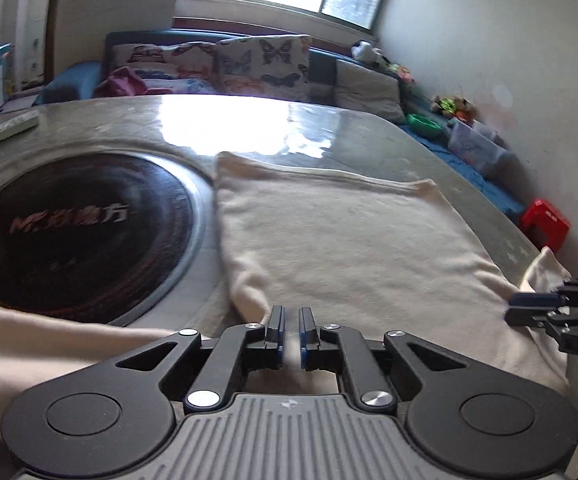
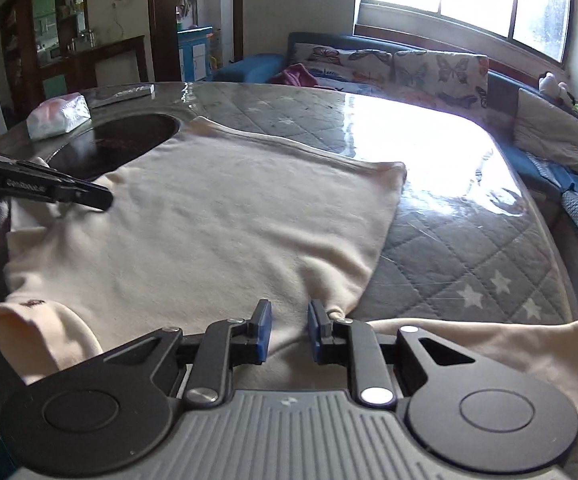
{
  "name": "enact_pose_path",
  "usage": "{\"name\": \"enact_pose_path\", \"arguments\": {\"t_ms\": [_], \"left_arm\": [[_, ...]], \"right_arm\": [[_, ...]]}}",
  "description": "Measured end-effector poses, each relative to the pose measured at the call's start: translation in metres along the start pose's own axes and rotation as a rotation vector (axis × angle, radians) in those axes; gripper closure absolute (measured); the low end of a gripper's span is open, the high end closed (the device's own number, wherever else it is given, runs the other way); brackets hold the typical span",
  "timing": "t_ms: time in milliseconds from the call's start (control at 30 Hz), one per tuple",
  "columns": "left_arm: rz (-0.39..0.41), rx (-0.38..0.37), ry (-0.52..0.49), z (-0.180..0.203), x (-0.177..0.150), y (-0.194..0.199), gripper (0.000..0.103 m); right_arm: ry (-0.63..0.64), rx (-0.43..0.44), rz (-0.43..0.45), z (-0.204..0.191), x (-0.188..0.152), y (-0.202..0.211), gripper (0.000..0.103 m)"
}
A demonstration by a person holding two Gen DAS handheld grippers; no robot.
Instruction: Fold clothes
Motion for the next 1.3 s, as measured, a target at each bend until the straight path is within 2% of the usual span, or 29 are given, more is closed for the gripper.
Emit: {"name": "enact_pose_path", "arguments": {"t_ms": [133, 233, 467, 667, 700, 867, 1133, 1300], "left_arm": [[0.004, -0.005, 0.039, -0.009, 0.003, 0.008, 0.095], [0.019, -0.017, 0.017, 0.002, 0.009, 0.005, 0.094], [0.014, 0.026, 0.041, -0.007, 0.016, -0.007, 0.095], [0.021, 0.034, 0.01, 0.002, 0.013, -0.004, 0.093], [0.023, 0.026, -0.005, 0.007, 0.011, -0.002, 0.09], [0.014, -0.021, -0.062, 0.033, -0.002, 0.006, 0.087], [-0.012, -0.125, -0.126, 0.077, -0.023, 0.014, 0.079], [-0.029, -0.165, -0.143, 0.095, -0.028, 0.015, 0.076]], "right_arm": [[0.014, 0.003, 0.014, -0.001, 0.005, 0.006, 0.085], [0.023, 0.003, 0.035, -0.002, 0.015, 0.004, 0.082], [-0.032, -0.009, -0.004, 0.014, 0.014, -0.016, 0.082], [-0.077, -0.054, 0.029, 0.028, 0.007, 0.004, 0.08], [-0.084, -0.064, 0.035, 0.03, 0.005, 0.009, 0.079], [-0.175, -0.18, 0.018, 0.057, -0.023, 0.035, 0.073], [-0.383, -0.388, -0.018, 0.118, -0.077, 0.06, 0.073], [-0.487, -0.452, -0.013, 0.145, -0.099, 0.063, 0.073]]}}
Point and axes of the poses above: each gripper's, at about its wrist camera, not at the fingertips, and y roughly against the way its jaws point, z to its right, x to its top, the point moved 3 cm from there along -y, roughly the way its jaws point, and after that the axes turned 11 degrees about y, right-handed, at the moved point
